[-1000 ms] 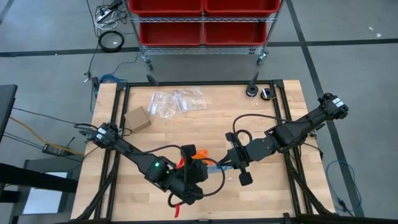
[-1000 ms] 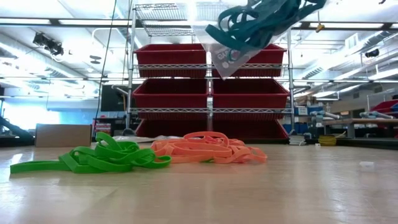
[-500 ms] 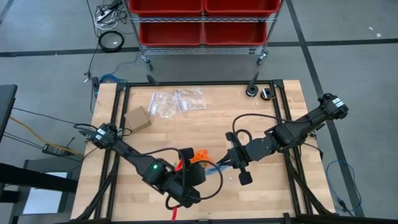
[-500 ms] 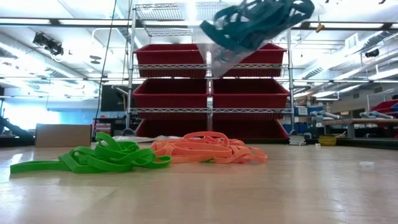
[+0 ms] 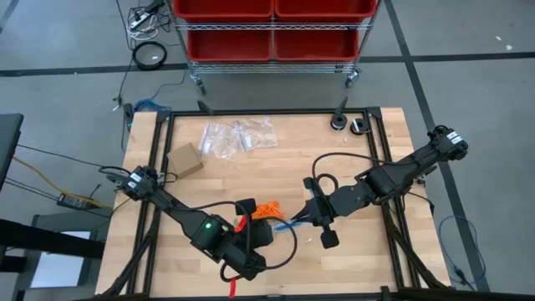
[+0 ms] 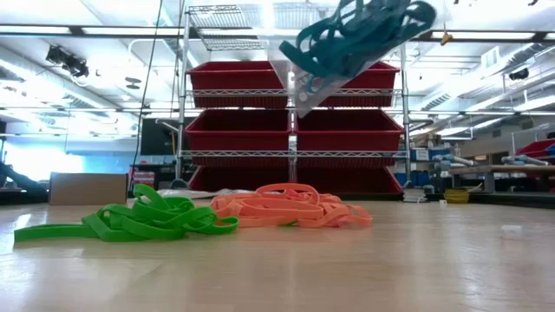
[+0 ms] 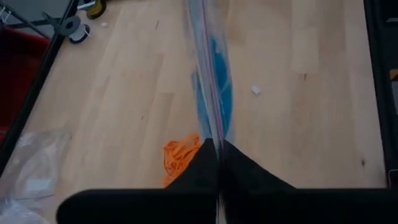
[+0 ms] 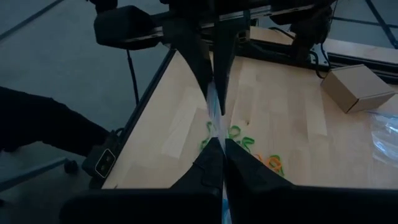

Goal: Sort rubber bands
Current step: Close the transparent zip bag

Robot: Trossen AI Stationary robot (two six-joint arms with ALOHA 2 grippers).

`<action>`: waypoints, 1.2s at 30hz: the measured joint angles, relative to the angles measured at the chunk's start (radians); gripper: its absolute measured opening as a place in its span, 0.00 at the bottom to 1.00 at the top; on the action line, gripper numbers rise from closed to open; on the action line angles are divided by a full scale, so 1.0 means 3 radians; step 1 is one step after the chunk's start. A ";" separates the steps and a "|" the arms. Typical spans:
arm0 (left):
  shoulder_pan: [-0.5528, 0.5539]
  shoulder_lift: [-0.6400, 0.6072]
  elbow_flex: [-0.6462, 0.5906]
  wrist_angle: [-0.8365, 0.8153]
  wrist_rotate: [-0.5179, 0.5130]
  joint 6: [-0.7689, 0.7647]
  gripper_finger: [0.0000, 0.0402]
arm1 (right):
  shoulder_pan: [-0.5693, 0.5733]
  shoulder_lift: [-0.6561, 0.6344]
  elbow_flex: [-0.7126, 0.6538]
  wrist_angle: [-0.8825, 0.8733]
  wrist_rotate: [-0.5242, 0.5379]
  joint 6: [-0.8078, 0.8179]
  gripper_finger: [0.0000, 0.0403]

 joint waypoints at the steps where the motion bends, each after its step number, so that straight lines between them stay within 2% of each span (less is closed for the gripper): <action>1: 0.0000 0.0000 0.0000 -0.0002 0.0003 -0.0013 0.04 | 0.0000 0.0000 0.0000 -0.0001 -0.0001 0.0000 0.00; 10: -0.0070 0.0000 -0.0005 -0.0283 0.0027 -0.0267 0.13 | 0.0000 0.0000 0.0000 -0.0001 -0.0001 0.0001 0.00; 12: -0.0081 0.0001 -0.0006 -0.0370 -0.0039 -0.0342 0.12 | 0.0000 0.0000 0.0000 -0.0002 -0.0001 0.0001 0.00; 15: -0.0128 0.0001 -0.0006 -0.0356 -0.0135 -0.0310 0.03 | 0.0000 0.0000 0.0000 0.0001 -0.0001 0.0002 0.00; 21: -0.0163 0.0001 -0.0006 -0.0347 -0.0169 -0.0378 0.02 | 0.0000 0.0000 0.0000 0.0001 -0.0001 0.0002 0.00; 32: -0.0226 0.0003 -0.0006 -0.0454 -0.0126 -0.0543 0.14 | 0.0001 0.0000 0.0000 0.0001 -0.0001 0.0003 0.00; 36: -0.0228 0.0003 -0.0006 -0.0605 0.0015 -0.0646 0.15 | 0.0001 0.0000 0.0000 0.0001 -0.0001 0.0003 0.00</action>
